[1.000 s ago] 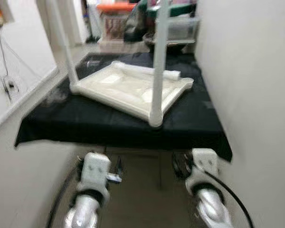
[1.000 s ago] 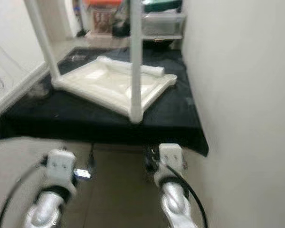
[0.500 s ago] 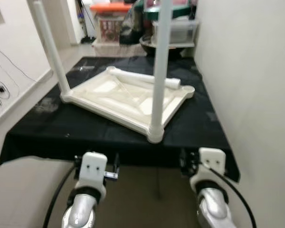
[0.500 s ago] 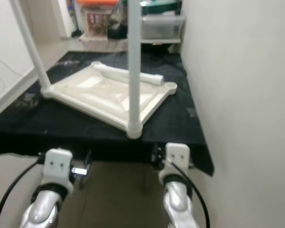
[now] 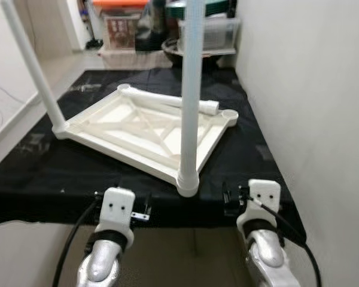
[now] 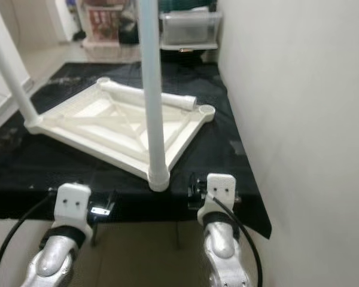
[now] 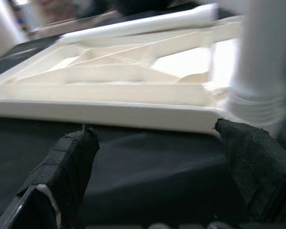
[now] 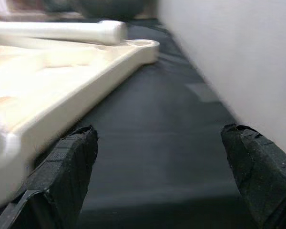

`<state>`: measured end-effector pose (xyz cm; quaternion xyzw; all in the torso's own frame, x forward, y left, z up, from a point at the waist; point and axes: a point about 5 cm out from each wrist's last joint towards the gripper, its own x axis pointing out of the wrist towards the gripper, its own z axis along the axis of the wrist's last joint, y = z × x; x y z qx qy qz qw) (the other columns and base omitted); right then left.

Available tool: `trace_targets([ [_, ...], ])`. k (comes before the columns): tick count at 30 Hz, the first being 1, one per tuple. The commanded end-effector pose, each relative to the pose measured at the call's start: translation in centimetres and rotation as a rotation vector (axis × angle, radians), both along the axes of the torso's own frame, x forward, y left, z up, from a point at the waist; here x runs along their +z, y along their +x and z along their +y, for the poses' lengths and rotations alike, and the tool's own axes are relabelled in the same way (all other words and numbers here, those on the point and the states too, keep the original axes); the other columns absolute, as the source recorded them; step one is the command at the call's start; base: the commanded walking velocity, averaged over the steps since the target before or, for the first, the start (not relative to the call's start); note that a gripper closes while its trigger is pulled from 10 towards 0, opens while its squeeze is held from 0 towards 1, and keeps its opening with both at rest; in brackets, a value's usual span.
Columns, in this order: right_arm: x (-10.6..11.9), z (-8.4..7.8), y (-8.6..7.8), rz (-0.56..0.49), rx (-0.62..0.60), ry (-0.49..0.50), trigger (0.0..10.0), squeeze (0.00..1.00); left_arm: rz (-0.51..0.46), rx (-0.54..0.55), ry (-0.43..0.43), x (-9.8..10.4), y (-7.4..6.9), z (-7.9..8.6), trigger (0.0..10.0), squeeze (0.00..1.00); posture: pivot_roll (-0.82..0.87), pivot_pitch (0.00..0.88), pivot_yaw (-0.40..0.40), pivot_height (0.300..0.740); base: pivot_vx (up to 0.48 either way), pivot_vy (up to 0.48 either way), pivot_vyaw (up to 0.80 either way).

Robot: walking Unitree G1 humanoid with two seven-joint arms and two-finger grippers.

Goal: Building children table

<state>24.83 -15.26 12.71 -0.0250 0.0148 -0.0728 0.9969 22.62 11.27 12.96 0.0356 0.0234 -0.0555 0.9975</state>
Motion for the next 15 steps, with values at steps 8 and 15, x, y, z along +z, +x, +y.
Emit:
trace_targets([
  [8, 0.3, -1.0, 1.2, -0.009, -0.008, 0.048, 10.0, 0.0, 0.036, 0.011, 0.0, -0.6, -0.3, 0.2, 10.0, 0.0, 0.07, 0.062, 0.005, 0.74, 0.0, 0.0, 0.31],
  [15, 0.7, -2.3, 2.3, -0.025, 0.022, 0.084, 10.0, 0.0, 0.039, 0.007, 0.0, -0.5, -0.4, 0.1, 10.0, 0.0, 0.08, 0.076, 0.008, 0.74, 0.0, 0.0, 0.08],
])
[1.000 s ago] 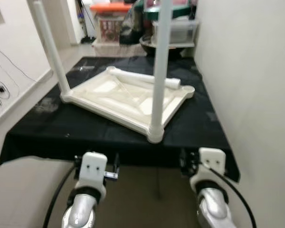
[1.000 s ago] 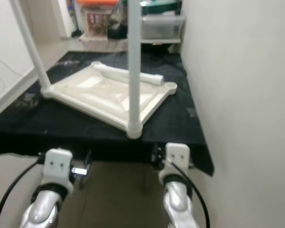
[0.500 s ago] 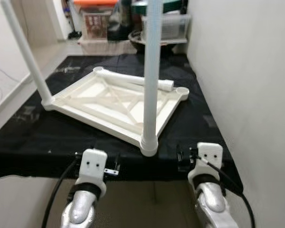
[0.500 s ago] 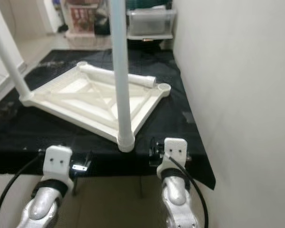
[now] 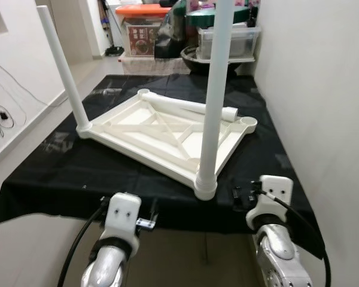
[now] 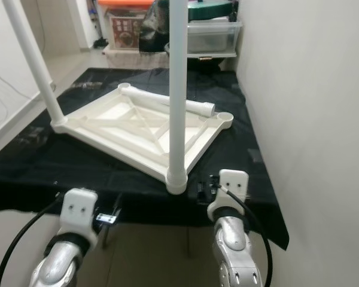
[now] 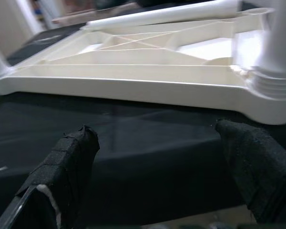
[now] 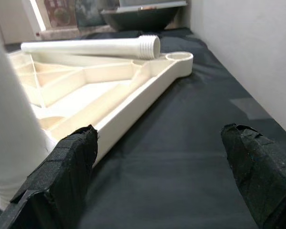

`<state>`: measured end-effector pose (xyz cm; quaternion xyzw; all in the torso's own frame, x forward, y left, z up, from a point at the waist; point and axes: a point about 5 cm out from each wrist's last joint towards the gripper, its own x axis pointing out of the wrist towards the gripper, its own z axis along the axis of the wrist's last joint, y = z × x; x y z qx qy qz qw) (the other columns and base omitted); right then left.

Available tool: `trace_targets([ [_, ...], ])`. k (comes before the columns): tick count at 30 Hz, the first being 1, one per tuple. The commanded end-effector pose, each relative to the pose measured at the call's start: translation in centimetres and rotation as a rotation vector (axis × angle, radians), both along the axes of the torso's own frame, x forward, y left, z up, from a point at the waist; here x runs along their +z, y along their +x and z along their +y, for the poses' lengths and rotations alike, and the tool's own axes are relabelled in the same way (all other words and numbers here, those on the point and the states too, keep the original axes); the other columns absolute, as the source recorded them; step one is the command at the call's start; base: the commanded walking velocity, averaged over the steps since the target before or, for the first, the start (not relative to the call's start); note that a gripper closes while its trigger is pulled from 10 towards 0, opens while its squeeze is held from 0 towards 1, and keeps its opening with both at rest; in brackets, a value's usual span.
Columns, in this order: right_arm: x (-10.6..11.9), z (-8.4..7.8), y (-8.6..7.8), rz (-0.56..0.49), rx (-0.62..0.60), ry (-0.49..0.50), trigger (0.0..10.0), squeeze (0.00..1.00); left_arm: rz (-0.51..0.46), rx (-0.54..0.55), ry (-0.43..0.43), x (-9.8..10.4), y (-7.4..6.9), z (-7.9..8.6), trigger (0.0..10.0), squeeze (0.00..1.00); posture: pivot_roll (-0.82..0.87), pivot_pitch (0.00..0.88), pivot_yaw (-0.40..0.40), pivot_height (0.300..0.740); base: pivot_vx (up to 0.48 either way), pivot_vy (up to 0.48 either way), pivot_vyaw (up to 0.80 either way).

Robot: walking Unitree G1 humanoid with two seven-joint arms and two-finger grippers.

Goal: Building children table

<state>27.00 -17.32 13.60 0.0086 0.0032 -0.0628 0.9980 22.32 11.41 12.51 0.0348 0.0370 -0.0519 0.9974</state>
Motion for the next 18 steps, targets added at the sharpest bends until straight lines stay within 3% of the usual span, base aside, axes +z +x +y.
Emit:
trace_targets([
  [1, -0.2, -0.2, 0.1, 0.003, 0.003, 0.018, 10.0, 0.0, 0.012, -0.002, 0.0, -0.1, -0.1, 0.0, 10.0, 0.0, 0.08, 0.076, 0.008, 0.74, 0.0, 0.0, 0.0],
  [2, -0.1, -2.0, 1.3, 0.009, 0.045, 0.016, 10.0, 0.0, 0.013, -0.003, -0.003, 0.0, -0.3, 0.0, 10.0, 0.0, 0.08, 0.09, 0.005, 0.74, 0.0, 0.0, 0.0],
  [3, -0.1, -2.0, 1.3, 0.009, 0.045, 0.016, 10.0, 0.0, 0.013, -0.003, -0.003, 0.0, -0.3, 0.0, 10.0, 0.0, 0.08, 0.09, 0.005, 0.74, 0.0, 0.0, 0.0],
  [4, 0.0, -3.6, 2.1, 0.021, 0.064, 0.008, 10.0, 0.0, 0.014, -0.004, -0.003, 0.1, -0.4, -0.1, 10.0, 0.0, 0.09, 0.098, 0.004, 0.74, 0.0, 0.0, 0.0],
  [5, 0.0, -3.6, 2.1, 0.021, 0.064, 0.008, 10.0, 0.0, 0.014, -0.004, -0.003, 0.1, -0.4, -0.1, 10.0, 0.0, 0.09, 0.098, 0.004, 0.74, 0.0, 0.0, 0.0],
  [6, 0.2, -4.9, 2.6, 0.028, 0.084, 0.003, 10.0, 0.0, 0.013, -0.005, -0.004, 0.2, -0.5, -0.1, 10.0, 0.0, 0.09, 0.103, 0.004, 0.74, 0.0, 0.0, 0.0],
  [7, 0.6, -6.0, 3.1, 0.03, 0.136, 0.014, 10.0, 1.0, 0.014, -0.005, -0.004, 0.2, -0.6, -0.1, 10.0, 0.0, 0.09, 0.109, 0.006, 0.74, 0.0, 0.0, 0.0],
  [10, 1.0, -6.5, 3.3, 0.028, 0.206, 0.025, 10.0, 1.0, 0.015, -0.005, -0.005, 0.2, -0.7, 0.0, 10.0, 0.0, 0.09, 0.111, 0.007, 0.74, 0.0, 0.0, 0.0],
  [12, 1.7, -6.7, 3.4, 0.05, 0.373, 0.068, 10.0, 1.0, 0.02, -0.008, -0.008, 0.3, -0.8, -0.1, 10.0, 0.0, 0.1, 0.121, 0.008, 0.74, 0.0, 0.0, 0.0],
  [14, 1.7, -6.7, 3.4, 0.05, 0.373, 0.068, 10.0, 1.0, 0.02, -0.008, -0.008, 0.3, -0.8, -0.1, 10.0, 0.0, 0.1, 0.121, 0.008, 0.74, 0.0, 0.0, 0.0],
  [15, 2.6, -6.7, 3.1, 0.064, 0.541, 0.028, 10.0, 0.0, 0.022, -0.012, -0.009, 0.4, -1.0, -0.1, 10.0, 0.0, 0.1, 0.137, 0.008, 0.74, 0.0, 0.0, 0.0],
  [18, 2.9, -6.8, 3.0, 0.07, 0.586, 0.007, 10.0, 0.0, 0.022, -0.013, -0.008, 0.4, -1.1, -0.1, 10.0, 0.0, 0.1, 0.137, 0.008, 0.74, 0.0, 0.0, 0.0],
])
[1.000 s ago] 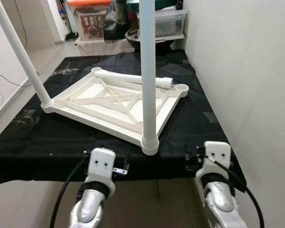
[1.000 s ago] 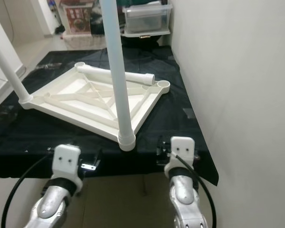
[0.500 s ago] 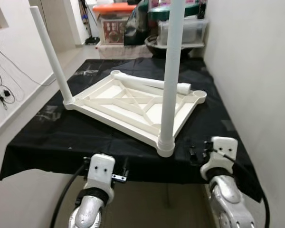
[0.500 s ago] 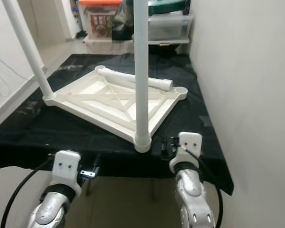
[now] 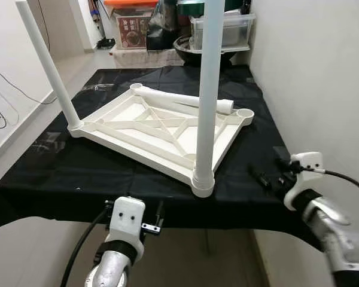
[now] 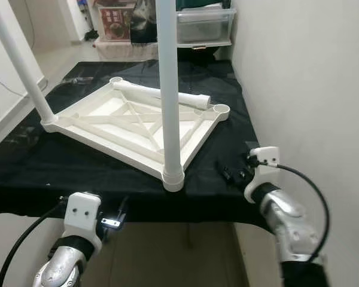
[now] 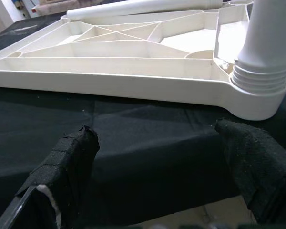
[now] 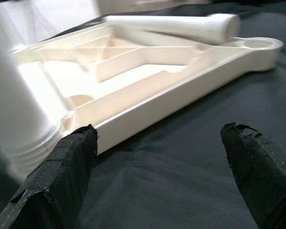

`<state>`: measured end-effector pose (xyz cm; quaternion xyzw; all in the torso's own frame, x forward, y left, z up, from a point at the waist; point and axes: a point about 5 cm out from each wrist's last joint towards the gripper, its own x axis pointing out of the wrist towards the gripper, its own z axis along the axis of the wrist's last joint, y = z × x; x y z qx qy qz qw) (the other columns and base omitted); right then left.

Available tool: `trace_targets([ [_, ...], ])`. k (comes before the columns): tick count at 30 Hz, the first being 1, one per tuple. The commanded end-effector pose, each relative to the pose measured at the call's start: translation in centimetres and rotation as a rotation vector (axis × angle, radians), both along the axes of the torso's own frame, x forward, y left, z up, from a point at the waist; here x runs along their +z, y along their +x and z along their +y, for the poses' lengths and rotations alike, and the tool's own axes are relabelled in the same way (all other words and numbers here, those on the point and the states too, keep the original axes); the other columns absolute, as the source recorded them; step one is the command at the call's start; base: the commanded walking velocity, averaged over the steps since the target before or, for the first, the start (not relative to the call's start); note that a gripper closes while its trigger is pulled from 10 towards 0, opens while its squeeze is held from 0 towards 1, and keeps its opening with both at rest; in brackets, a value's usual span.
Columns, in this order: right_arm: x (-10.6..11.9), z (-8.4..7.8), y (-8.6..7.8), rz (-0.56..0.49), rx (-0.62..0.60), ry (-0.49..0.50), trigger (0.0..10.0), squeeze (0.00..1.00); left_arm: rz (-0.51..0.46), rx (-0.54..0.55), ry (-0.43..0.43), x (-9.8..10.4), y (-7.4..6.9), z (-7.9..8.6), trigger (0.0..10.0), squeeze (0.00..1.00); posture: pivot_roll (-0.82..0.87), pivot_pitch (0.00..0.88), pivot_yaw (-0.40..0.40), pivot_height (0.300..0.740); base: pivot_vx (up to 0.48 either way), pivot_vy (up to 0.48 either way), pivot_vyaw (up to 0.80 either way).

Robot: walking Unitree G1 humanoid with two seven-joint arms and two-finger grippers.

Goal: Building children table

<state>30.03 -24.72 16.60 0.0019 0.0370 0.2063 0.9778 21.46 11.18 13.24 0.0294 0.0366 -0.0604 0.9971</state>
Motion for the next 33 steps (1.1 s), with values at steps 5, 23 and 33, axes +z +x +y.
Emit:
trace_targets([
  [5, 0.7, 0.4, -1.1, 0.061, 0.344, 0.032, 10.0, 0.0, 0.032, 0.004, -0.001, -0.2, -0.6, 0.2, 10.0, 0.0, 0.11, 0.151, 0.012, 0.74, 0.0, 0.0, 0.0],
  [23, 3.2, 4.5, 3.2, -0.042, 0.496, 0.031, 10.0, 0.0, 0.044, -0.012, -0.005, -0.1, -1.2, -0.2, 10.0, 0.0, 0.11, 0.137, 0.006, 0.74, 0.0, 0.0, 0.0],
  [33, 4.9, 6.0, 4.6, -0.123, 0.54, 0.043, 10.0, 0.0, 0.049, -0.017, -0.006, -0.2, -1.1, -0.3, 10.0, 0.0, 0.11, 0.119, 0.001, 0.74, 0.0, 0.0, 0.0],
])
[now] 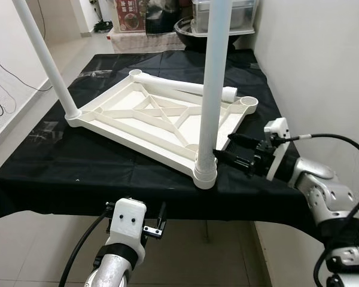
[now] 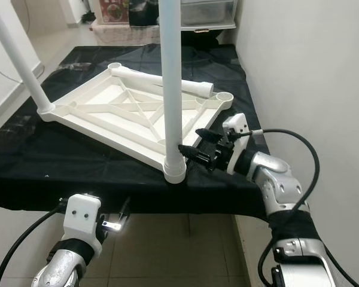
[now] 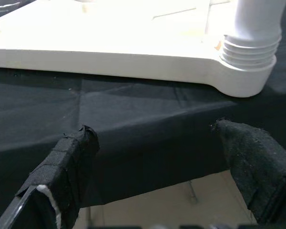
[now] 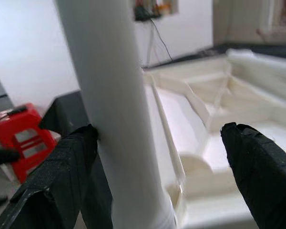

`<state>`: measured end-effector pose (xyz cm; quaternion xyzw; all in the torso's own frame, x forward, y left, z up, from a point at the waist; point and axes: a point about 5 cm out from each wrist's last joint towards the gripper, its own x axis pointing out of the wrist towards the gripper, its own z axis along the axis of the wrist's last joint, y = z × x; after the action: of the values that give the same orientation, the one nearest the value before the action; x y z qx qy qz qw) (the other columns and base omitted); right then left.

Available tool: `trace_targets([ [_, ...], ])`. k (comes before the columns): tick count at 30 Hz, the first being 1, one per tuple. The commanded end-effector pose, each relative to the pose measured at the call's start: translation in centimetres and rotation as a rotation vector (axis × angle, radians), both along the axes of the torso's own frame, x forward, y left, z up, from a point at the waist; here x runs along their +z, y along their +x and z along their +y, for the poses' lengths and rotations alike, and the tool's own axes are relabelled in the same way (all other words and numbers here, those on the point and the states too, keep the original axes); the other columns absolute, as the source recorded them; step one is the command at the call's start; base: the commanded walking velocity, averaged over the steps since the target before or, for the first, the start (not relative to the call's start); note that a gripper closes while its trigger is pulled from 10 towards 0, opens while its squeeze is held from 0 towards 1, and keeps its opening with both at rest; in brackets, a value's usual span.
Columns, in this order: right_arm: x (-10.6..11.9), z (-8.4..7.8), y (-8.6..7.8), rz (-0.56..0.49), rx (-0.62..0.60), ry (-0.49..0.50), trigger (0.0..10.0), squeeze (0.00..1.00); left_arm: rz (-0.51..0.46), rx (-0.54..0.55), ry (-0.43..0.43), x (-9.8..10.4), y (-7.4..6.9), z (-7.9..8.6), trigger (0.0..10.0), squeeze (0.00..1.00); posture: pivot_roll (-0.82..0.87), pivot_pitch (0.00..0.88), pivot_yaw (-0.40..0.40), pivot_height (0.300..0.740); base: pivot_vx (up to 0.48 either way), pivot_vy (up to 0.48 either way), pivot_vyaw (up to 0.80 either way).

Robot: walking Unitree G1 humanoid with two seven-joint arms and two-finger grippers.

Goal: Building children table

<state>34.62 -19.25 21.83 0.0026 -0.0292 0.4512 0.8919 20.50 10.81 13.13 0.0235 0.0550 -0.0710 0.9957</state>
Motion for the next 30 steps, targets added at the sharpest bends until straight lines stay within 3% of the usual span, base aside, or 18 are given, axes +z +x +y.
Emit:
trace_targets([
  [1, -0.1, 0.7, 0.2, -0.006, 0.026, 0.001, 10.0, 0.0, 0.011, 0.003, 0.004, -0.1, -0.2, 0.1, 10.0, 0.0, 0.11, 0.119, 0.001, 0.74, 0.0, 0.0, 0.0],
  [11, 0.9, 2.8, 1.0, -0.038, 0.133, 0.017, 10.0, 0.0, 0.018, -0.004, 0.0, -0.1, -0.3, 0.0, 10.0, 0.0, 0.12, 0.116, -0.001, 0.74, 0.0, 0.0, 0.0],
  [15, 0.9, 3.0, 1.1, -0.038, 0.136, 0.015, 10.0, 0.0, 0.018, -0.003, 0.0, -0.1, -0.3, 0.0, 10.0, 0.0, 0.12, 0.121, -0.002, 0.74, 0.0, 0.0, 0.0],
  [19, 1.2, 4.3, 1.5, -0.056, 0.184, 0.007, 10.0, 0.0, 0.021, -0.004, 0.001, -0.1, -0.2, 0.0, 10.0, 0.0, 0.12, 0.128, -0.003, 0.74, 0.0, 0.0, 0.0],
  [30, 1.5, 5.8, 2.5, -0.061, 0.198, -0.01, 10.0, 0.0, 0.018, -0.002, -0.001, 0.0, -0.1, -0.1, 10.0, 0.0, 0.13, 0.136, -0.012, 0.74, 0.0, 0.0, 0.0],
])
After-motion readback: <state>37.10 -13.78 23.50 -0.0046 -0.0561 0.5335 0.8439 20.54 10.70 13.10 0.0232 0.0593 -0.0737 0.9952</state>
